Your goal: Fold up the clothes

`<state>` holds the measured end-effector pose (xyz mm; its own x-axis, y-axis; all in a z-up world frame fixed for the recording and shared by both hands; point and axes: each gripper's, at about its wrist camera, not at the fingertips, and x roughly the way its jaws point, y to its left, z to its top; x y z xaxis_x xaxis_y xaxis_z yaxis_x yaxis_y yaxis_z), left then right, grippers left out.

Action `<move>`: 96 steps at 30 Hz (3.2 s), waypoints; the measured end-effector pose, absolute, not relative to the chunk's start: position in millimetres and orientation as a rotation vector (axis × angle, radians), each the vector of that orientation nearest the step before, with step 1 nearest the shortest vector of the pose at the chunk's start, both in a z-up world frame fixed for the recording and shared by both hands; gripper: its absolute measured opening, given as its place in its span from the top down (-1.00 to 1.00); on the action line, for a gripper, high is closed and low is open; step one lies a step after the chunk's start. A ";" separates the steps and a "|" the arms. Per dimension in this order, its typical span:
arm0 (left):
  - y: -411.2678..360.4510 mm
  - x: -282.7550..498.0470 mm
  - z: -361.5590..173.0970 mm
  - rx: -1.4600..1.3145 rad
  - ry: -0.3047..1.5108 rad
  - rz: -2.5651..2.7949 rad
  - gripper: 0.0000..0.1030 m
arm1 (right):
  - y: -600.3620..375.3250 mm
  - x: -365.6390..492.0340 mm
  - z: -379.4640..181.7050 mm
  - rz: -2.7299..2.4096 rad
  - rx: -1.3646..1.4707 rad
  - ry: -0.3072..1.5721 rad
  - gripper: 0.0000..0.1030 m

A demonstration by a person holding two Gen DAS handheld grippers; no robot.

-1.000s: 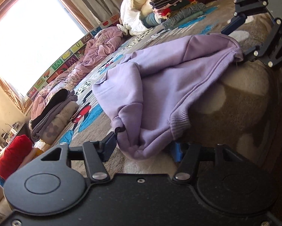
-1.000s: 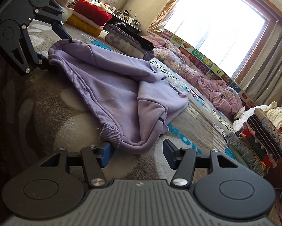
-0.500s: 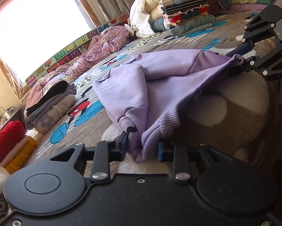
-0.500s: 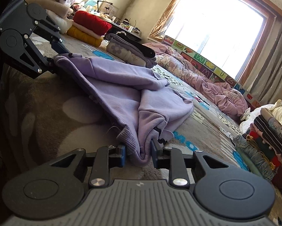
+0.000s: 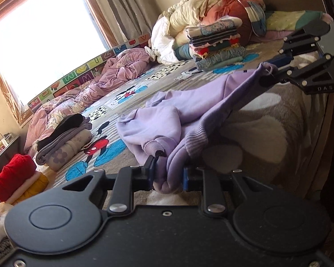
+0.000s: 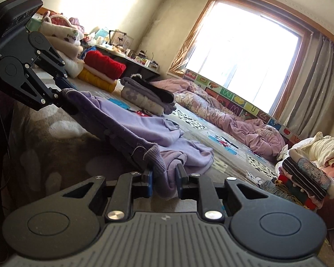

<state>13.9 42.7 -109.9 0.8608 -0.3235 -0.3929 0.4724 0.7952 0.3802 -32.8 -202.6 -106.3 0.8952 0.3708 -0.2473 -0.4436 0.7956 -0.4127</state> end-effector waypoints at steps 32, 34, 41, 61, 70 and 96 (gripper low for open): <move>104.5 199.4 -79.3 -0.377 0.327 -0.561 0.58 | -269.8 169.7 -82.9 0.480 0.314 0.153 0.56; 109.2 214.6 -81.3 -0.427 0.329 -0.577 0.58 | -268.8 185.4 -80.8 0.481 0.323 0.148 0.56; 115.2 262.1 -83.0 -0.495 0.318 -0.602 0.59 | -268.2 235.4 -76.2 0.488 0.345 0.140 0.58; 115.7 367.0 -100.5 -0.554 0.340 -0.609 0.61 | -277.0 350.7 -87.3 0.464 0.399 0.188 0.59; 118.0 388.8 -124.5 -0.590 0.425 -0.566 0.61 | -276.9 388.9 -116.7 0.463 0.458 0.313 0.59; 116.5 378.3 -117.9 -0.542 0.429 -0.449 -0.09 | -305.9 389.2 -141.8 0.308 0.619 0.367 -0.06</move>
<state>378.3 116.5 -117.9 0.8176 -0.5100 -0.2671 0.2902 0.7658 -0.5739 389.2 -305.9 -141.8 0.8908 0.3855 -0.2403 -0.1697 0.7731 0.6112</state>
